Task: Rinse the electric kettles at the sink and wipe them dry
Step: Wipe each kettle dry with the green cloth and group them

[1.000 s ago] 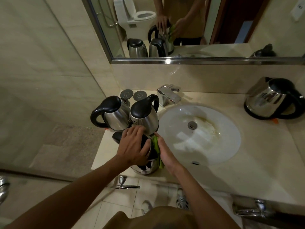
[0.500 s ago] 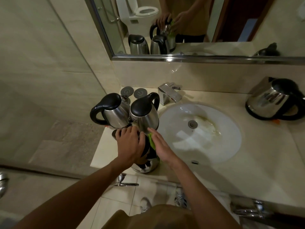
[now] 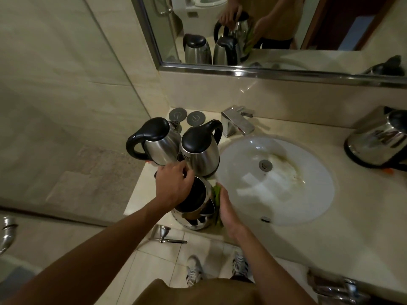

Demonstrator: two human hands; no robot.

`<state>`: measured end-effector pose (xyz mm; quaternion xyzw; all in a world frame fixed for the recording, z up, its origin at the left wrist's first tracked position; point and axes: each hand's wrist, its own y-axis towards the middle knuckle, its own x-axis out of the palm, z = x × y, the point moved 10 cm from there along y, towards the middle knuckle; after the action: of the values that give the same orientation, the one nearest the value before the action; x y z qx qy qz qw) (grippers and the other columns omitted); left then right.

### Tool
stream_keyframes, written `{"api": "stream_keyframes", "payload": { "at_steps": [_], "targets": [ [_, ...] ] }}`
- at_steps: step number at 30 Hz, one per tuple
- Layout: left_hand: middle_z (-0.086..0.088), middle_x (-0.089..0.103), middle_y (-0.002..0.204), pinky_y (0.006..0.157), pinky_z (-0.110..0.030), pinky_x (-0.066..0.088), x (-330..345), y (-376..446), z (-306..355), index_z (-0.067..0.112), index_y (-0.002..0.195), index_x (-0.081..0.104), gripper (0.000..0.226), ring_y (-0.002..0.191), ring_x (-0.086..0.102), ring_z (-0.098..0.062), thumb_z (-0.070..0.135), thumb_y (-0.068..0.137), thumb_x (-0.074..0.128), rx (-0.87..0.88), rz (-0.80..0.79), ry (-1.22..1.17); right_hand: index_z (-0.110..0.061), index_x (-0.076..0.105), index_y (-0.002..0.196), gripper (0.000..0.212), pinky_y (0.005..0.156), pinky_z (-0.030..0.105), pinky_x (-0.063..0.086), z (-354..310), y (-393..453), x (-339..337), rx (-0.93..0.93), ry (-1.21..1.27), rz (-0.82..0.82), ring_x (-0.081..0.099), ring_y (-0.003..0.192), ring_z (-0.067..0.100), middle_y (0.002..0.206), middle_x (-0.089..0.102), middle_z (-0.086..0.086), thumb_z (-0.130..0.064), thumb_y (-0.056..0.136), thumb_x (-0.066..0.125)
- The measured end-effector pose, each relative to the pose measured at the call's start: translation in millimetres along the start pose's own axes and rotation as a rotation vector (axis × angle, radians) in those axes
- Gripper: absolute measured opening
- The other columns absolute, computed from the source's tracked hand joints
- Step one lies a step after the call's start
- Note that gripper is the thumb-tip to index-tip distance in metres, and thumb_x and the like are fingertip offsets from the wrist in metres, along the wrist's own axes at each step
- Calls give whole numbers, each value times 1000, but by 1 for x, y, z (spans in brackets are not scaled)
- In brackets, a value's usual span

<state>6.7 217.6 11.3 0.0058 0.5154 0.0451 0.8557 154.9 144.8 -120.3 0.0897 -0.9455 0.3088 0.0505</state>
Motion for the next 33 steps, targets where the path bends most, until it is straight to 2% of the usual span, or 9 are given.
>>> {"api": "stream_keyframes", "payload": {
  "at_steps": [3, 8, 12, 16, 18, 21, 24, 28, 33],
  "targets": [
    [6, 57, 66, 78, -30, 32, -1, 2, 1, 20, 70, 57, 27, 65, 52, -11, 37, 87, 43, 8, 20, 7, -38, 35, 149, 59, 100, 24, 45, -9, -7, 6, -94, 93, 23, 47, 133, 10, 147, 49, -5, -64, 98, 20],
    [7, 56, 65, 75, -30, 35, -1, 3, 1, 19, 70, 57, 25, 63, 52, -10, 34, 86, 45, 14, 34, -3, -43, 55, 127, 37, 95, 16, 45, -41, 4, 7, -123, 25, -2, 54, 120, -4, 129, 59, -17, -45, 107, 24],
    [6, 57, 66, 77, -29, 33, -1, 3, 1, 19, 71, 57, 26, 65, 52, -11, 36, 86, 44, 7, 33, 2, -34, 53, 138, 44, 110, 35, 39, -12, 30, -12, 16, -16, 56, 48, 129, 14, 140, 52, -5, -54, 103, 34],
    [7, 56, 67, 79, -30, 34, 0, 2, 0, 20, 70, 56, 27, 66, 51, -11, 37, 84, 41, -16, 24, 20, -27, 54, 140, 59, 77, 30, 49, 32, 27, -24, 228, 42, 125, 59, 93, 15, 124, 61, 5, -64, 98, 38],
    [7, 56, 67, 80, -30, 34, 1, 3, 0, 20, 70, 56, 28, 66, 52, -11, 38, 85, 41, -23, 18, 13, -31, 49, 144, 62, 90, 36, 50, 48, 13, -20, 244, 97, 132, 58, 108, 20, 136, 59, 7, -68, 97, 32],
    [7, 55, 66, 80, -32, 37, -1, 3, 0, 20, 70, 56, 28, 66, 52, -11, 39, 84, 40, -20, 24, 7, -35, 46, 144, 57, 94, 38, 52, 43, 2, -6, 158, 169, 91, 58, 115, 18, 141, 57, 5, -65, 99, 27],
    [8, 53, 65, 78, -32, 37, -1, 3, 0, 20, 68, 55, 27, 64, 50, -10, 37, 84, 41, -12, 31, 6, -42, 45, 143, 46, 112, 40, 39, 1, 1, -5, 27, 148, 95, 45, 133, 14, 147, 48, -8, -57, 103, 31],
    [6, 54, 65, 75, -31, 32, -3, 2, 1, 18, 68, 55, 27, 64, 49, -13, 36, 83, 41, -20, 46, 12, -43, 50, 139, 36, 107, 24, 34, -62, -2, 15, -123, -63, -66, 38, 132, 0, 143, 41, -23, -43, 107, 31],
    [7, 53, 65, 75, -30, 33, -3, 1, 0, 20, 68, 55, 26, 63, 48, -10, 35, 84, 42, -31, 44, -14, -35, 49, 140, 42, 102, 28, 33, -70, 14, 14, -61, -147, -77, 40, 126, 6, 138, 44, -13, -45, 108, 24]
  ]
}}
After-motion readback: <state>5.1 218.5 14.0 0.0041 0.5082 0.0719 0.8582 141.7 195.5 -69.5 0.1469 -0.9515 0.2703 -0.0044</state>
